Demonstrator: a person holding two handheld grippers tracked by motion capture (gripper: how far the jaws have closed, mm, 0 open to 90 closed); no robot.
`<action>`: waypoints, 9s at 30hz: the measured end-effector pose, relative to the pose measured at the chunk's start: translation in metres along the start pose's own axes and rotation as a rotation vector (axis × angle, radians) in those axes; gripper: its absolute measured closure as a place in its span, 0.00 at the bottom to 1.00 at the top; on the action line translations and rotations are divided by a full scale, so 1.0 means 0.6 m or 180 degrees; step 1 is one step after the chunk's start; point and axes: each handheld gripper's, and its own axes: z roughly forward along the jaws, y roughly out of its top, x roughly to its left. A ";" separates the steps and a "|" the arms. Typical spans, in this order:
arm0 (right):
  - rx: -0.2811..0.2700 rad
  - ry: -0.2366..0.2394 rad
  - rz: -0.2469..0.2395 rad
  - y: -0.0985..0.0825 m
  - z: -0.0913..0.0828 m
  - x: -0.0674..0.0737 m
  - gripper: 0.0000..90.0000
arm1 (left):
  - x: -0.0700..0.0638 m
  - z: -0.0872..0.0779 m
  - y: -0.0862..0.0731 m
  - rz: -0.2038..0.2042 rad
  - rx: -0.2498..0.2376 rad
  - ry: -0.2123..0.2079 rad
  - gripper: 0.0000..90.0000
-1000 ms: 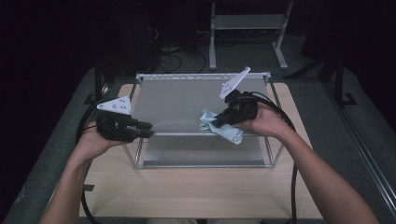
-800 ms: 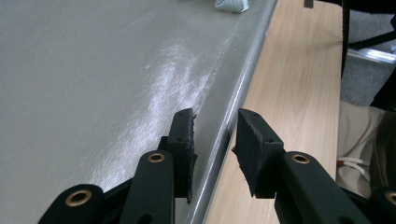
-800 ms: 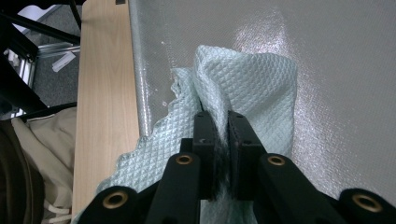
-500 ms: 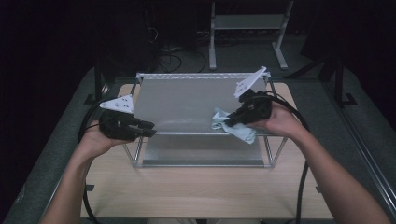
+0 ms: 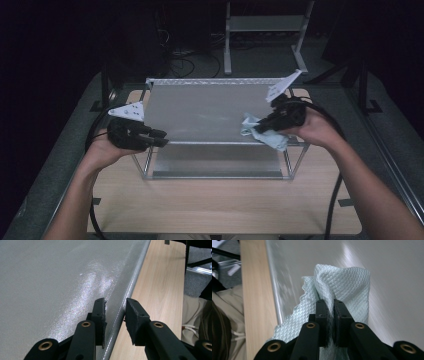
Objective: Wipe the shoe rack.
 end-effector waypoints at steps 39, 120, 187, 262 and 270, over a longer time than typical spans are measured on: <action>-0.0033 0.0151 0.0032 -0.049 -0.034 0.012 0.92 | 0.025 0.007 0.013 -0.0055 0.0074 0.0170 0.75; 0.0118 0.0429 -0.0240 0.016 0.021 0.030 0.93 | -0.018 0.108 0.105 0.0418 0.0149 -0.0145 0.73; 0.0093 0.0502 -0.0301 0.057 0.047 0.011 0.93 | -0.116 0.139 0.126 0.0667 0.0244 -0.0490 0.72; -0.0161 0.0811 -0.0372 0.092 0.049 0.046 0.93 | -0.040 0.090 0.082 0.0418 0.0192 -0.0347 0.87; -0.0048 0.0841 -0.0578 0.115 0.077 0.074 0.93 | -0.037 0.090 0.080 0.0373 0.0179 -0.0351 0.87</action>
